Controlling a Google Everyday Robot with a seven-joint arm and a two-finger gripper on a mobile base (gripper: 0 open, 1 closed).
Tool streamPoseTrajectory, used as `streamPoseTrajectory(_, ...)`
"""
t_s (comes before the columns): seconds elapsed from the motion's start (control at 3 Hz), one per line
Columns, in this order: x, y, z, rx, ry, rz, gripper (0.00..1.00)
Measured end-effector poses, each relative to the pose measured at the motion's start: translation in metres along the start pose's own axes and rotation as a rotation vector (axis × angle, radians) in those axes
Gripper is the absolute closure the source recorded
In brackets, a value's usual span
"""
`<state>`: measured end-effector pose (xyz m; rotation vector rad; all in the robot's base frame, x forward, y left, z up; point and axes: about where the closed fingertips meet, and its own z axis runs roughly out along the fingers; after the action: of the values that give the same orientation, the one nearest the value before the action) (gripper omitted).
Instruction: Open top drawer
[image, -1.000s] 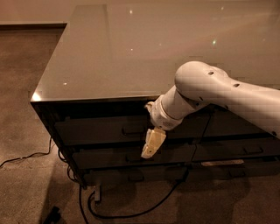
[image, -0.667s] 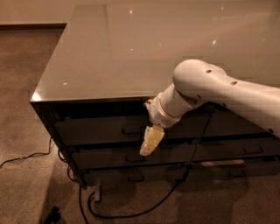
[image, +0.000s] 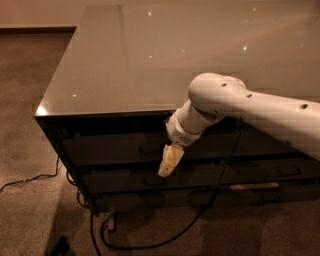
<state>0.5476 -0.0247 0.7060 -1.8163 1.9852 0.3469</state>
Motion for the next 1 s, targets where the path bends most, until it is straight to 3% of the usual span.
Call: streamPoseTrajectory(1.0,0.056,-0.026,0.03,-0.007,0.112,0.081,0.0)
